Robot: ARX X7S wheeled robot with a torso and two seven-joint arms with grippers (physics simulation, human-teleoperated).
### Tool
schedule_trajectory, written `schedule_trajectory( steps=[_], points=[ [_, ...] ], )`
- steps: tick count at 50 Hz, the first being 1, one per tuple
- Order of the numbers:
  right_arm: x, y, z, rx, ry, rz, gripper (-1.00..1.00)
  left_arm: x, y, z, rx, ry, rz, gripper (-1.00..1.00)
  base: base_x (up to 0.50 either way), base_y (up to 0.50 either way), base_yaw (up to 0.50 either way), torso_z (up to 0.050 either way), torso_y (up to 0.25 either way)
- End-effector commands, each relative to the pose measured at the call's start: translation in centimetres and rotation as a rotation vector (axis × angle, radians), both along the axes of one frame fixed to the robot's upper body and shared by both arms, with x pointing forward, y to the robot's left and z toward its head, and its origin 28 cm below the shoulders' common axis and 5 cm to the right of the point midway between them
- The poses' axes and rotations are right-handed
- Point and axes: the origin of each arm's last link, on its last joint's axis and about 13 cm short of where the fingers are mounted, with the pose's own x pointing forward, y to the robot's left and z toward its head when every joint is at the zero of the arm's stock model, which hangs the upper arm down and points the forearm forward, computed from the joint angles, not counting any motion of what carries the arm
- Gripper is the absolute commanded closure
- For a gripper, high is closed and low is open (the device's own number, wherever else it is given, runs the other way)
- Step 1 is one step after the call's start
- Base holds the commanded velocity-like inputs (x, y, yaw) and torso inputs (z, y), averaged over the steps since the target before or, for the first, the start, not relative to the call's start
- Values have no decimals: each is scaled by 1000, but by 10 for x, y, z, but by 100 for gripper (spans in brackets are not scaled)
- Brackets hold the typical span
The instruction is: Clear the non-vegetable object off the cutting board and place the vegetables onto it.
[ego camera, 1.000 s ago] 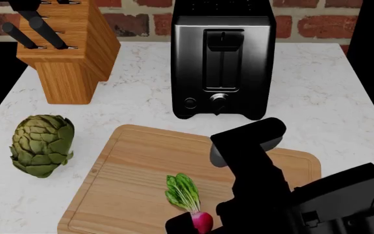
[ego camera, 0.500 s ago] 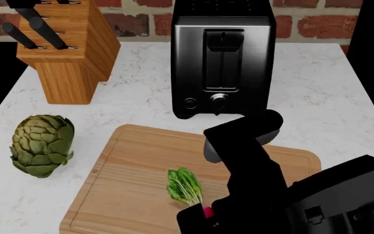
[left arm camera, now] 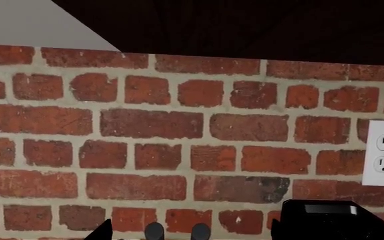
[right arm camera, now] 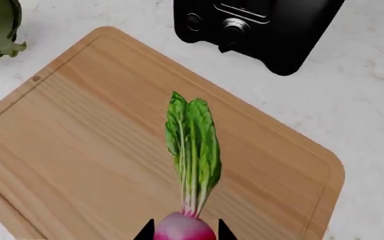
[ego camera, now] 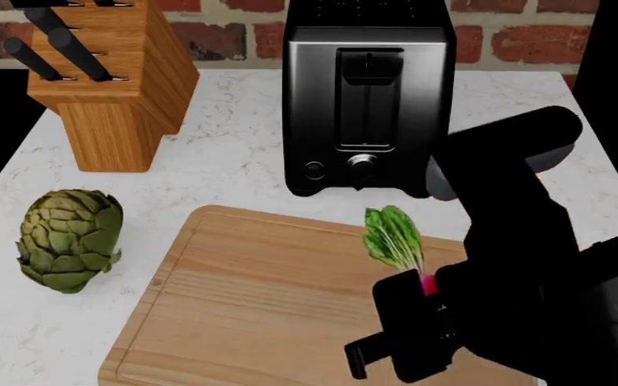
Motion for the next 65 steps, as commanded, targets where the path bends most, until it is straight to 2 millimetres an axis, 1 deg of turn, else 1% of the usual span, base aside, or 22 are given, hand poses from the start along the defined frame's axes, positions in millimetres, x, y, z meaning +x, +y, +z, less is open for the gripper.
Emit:
schedule_trajectory(
  steps=[1, 7, 12, 14, 15, 20, 30, 36, 44, 45, 50, 57, 65],
  points=[
    [2, -21, 7, -17, -37, -115, 100, 0, 0, 0, 2, 1, -1, -100, 0, 0, 0, 0, 0],
    [5, -35, 10, -26, -52, -193, 100, 1, 0, -1, 2, 3, -1, -100, 0, 0, 0, 0, 0],
    [5, -42, 12, -31, -59, -240, 100, 1, -1, -2, 3, 3, -1, -100, 0, 0, 0, 0, 0],
    [5, -47, 12, -69, -65, -275, 100, 1, -1, -2, 3, 4, -2, -100, 0, 0, 0, 0, 0],
    [6, -50, 12, -47, -68, -285, 100, 1, -1, -2, 4, 3, -1, -100, 0, 0, 0, 0, 0],
    [6, -56, 14, -53, -86, -333, 100, 0, -1, -1, 4, 2, -1, -100, 0, 0, 0, 0, 0],
    [2, -70, 7, -43, -79, -410, 100, 0, -1, -2, 5, 3, 0, -100, 0, 0, 0, 0, 0],
    [-2, -78, -1, -36, -65, -446, 100, 0, -1, -2, 6, 2, 0, -100, 0, 0, 0, 0, 0],
    [-4, -81, -5, -38, -57, -459, 100, 0, -2, -2, 8, 0, -2, -100, 0, 0, 0, 0, 0],
    [-4, -82, -5, -39, -58, -462, -100, 0, -2, -1, 7, 0, -2, -100, 0, 0, 0, 0, 0],
    [-5, -83, -6, -34, -56, -471, -100, 0, -1, 0, 7, -2, -1, -100, 0, 0, 0, 0, 0],
    [-5, -78, 0, -46, -62, -439, -100, -2, -2, -3, 8, 3, -16, -100, 0, 0, 0, 0, 0],
    [-2, -54, 17, -54, -110, -311, -100, -2, -1, -1, 4, 4, -12, -100, 0, 0, 0, 0, 0]
  ],
)
